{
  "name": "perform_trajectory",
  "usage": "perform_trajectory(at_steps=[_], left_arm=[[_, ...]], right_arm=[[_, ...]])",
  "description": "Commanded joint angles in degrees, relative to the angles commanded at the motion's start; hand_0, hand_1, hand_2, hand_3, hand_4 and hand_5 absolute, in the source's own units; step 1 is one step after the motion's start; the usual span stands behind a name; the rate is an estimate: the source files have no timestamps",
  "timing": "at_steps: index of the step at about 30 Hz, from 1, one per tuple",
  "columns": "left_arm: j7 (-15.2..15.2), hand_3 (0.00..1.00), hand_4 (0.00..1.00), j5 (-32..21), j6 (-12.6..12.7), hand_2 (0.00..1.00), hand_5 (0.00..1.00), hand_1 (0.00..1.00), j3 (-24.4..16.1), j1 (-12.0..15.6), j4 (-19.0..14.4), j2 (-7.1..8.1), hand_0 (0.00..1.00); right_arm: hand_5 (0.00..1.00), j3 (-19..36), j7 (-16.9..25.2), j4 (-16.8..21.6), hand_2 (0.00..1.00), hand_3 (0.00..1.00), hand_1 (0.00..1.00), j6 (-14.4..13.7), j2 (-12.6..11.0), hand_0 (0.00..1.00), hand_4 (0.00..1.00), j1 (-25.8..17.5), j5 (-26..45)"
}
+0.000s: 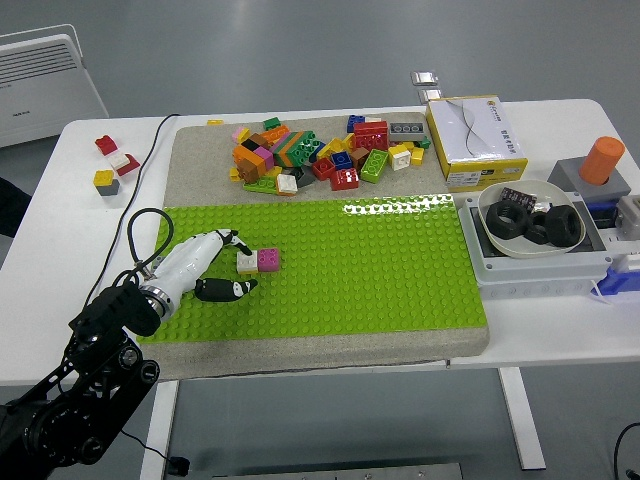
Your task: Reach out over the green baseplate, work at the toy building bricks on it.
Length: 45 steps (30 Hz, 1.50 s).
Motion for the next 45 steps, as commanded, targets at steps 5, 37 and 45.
perform_trajectory(at_steps=[5,37,45], left_arm=[[-0.1,0.624,0.823,0.1,0.1,0.929,0.346,0.949,-0.1,-0.1,0.0,-0.13,0.991],[-0.8,0.617,0.829,1.3,0.2,0.92,0.357,0.943,-1.3,1.2,-3.5,0.11,0.99],[-0.8,0.616,0.829,1.1,-0.1,0.919,0.355,0.941,-1.8,1.4,-2.0,0.0,0.99]], right_arm=[[0.976,-0.1,0.0,0.0,0.724,0.735,0.664,0.0,0.0,0.67,0.758,0.0,0.0],[0.977,-0.4,0.0,0.0,0.723,0.734,0.664,0.0,0.0,0.67,0.758,0.0,0.0],[0.977,-0.5,0.1,0.0,0.723,0.734,0.664,0.0,0.0,0.67,0.759,0.1,0.0]])
